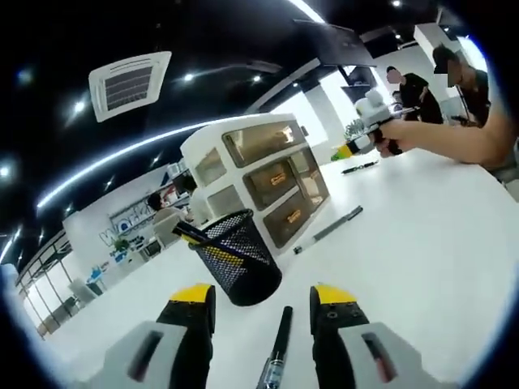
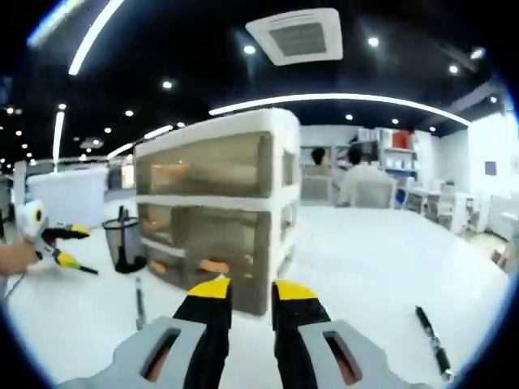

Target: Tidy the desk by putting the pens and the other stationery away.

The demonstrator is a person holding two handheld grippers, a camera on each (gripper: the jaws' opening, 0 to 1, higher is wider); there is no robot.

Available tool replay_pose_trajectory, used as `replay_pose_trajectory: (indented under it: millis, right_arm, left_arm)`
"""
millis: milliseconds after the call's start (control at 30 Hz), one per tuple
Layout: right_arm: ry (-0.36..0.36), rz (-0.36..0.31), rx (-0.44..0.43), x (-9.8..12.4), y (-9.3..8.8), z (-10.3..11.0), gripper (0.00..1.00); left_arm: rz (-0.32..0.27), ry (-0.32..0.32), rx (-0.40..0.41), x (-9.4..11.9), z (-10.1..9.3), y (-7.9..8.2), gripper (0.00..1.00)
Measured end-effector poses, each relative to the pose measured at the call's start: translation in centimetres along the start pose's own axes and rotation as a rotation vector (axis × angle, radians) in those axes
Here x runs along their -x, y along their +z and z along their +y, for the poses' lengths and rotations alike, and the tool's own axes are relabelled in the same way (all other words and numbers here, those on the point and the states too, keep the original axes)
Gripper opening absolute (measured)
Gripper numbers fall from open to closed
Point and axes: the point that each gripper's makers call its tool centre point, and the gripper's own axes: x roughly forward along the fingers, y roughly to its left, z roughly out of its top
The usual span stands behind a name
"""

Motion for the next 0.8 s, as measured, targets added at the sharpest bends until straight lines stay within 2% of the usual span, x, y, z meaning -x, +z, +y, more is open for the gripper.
replay_pose_trajectory:
  millis: [67, 133, 200, 267, 467, 633, 800]
  right_arm:
    - [-0.062, 0.032, 0.003, 0.8, -0.6, -2.4, 0.16]
    - [-0.09, 0.02, -0.012, 1.4, -0.7, -3.9, 0.16]
    - [-0.101, 0.014, -0.079, 2.0, -1.0, -4.6, 0.16]
    - [-0.104, 0.004, -0.091, 2.2, -0.9, -4.9, 0.16]
    - [-0.171, -0.011, -0.12, 3.8, -0.8, -8.0, 0.16]
    - [-0.23, -0.054, -0.16, 6.2, -0.1, -10.7, 0.17]
    - [-0.263, -0.04, -0.215, 7.6, -0.2, -13.2, 0.15]
  left_arm:
    - [0.002, 0.0, -0.003, 0.0, 0.0, 0.0, 0.47]
    - [0.001, 0.0, -0.003, 0.1, 0.0, 0.0, 0.47]
    - [-0.003, 0.0, 0.003, 0.1, 0.0, 0.2, 0.47]
    - [-0.004, 0.0, 0.004, 0.1, 0.0, 0.2, 0.47]
    - [-0.001, -0.008, 0.002, 0.1, -0.4, 0.2, 0.47]
    - [-0.001, -0.016, -0.012, 0.0, -0.8, 0.3, 0.47]
    - [0.019, -0.009, -0.01, -0.1, -0.5, -0.2, 0.47]
